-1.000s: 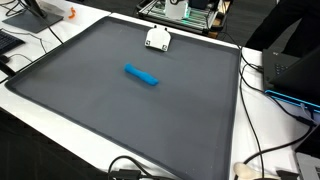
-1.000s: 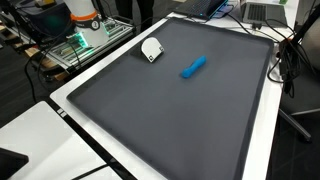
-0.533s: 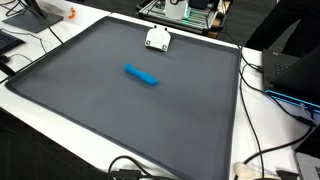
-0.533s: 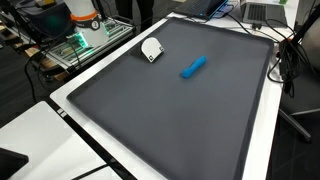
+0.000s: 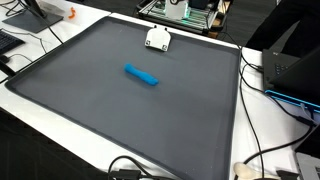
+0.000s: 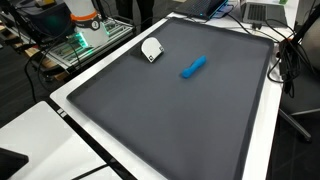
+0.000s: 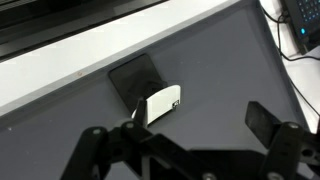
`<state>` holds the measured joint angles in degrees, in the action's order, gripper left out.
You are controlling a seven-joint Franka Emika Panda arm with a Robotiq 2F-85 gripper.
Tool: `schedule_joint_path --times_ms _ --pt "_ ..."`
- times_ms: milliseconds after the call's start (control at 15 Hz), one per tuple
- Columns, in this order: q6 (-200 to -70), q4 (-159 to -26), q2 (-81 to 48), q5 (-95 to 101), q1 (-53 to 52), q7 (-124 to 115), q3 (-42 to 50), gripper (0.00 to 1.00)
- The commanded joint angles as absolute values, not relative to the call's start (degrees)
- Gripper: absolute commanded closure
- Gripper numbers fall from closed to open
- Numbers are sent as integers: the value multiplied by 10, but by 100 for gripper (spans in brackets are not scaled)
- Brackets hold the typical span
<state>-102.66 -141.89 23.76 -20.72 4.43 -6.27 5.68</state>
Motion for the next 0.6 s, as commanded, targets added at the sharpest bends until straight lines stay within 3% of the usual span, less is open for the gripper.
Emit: schedule_joint_path --times_ms 0,533 --pt "-1100 -1478 248 -263 50 -150 32 0" --pt "-1264 -1561 242 -309 40 -308 -20 0"
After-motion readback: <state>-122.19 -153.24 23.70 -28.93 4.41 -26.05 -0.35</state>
